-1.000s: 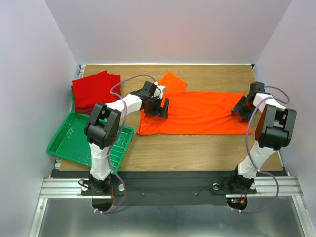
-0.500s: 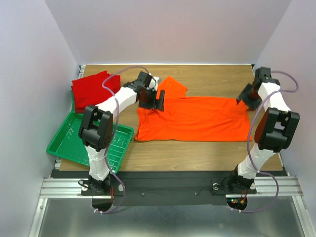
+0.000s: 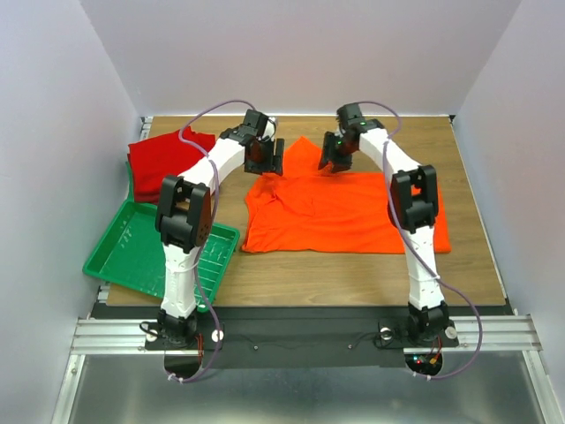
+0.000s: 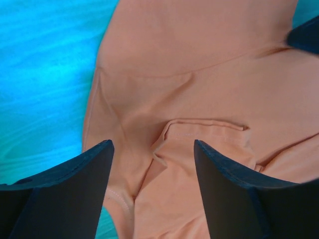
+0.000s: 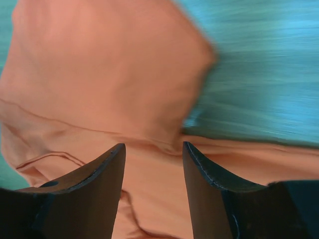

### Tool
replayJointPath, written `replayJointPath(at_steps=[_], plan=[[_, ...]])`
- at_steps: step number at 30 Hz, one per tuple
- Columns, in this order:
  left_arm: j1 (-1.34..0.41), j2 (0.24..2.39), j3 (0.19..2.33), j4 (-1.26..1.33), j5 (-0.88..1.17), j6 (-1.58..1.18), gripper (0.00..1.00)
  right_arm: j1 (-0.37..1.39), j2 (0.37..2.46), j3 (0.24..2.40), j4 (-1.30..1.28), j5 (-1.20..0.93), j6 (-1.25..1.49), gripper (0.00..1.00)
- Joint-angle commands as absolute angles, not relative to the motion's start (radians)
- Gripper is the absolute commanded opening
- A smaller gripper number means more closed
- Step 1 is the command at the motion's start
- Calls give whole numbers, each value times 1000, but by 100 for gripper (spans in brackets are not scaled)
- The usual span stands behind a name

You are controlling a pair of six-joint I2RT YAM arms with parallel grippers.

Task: Fold and stack the t-shirts
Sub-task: Fold the tshirt

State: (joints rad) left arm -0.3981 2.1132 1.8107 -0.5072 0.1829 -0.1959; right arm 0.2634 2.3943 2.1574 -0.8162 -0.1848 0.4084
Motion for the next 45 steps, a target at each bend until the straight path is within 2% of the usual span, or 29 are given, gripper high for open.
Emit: replayJointPath(at_steps=[1, 7, 19, 28, 32, 45], plan=[[-403, 2072, 1795, -515, 186, -206, 71, 307, 2394, 2240, -828, -287, 408, 54], [-403, 2059, 1737, -496, 199, -219, 63, 380, 2396, 2194, -827, -298, 400, 51], [-407, 2052, 1689, -450, 172, -239, 60, 403, 2321, 2063, -828, -256, 399, 47], [-407, 2063, 1692, -434, 184, -245, 59, 414, 2293, 2034, -830, -250, 397, 46], [-408, 2062, 1681, -426, 189, -248, 54, 422, 2273, 2022, -830, -238, 393, 45], [-414, 2086, 1701, -420, 206, -265, 51, 434, 2269, 2003, -831, -259, 385, 42]])
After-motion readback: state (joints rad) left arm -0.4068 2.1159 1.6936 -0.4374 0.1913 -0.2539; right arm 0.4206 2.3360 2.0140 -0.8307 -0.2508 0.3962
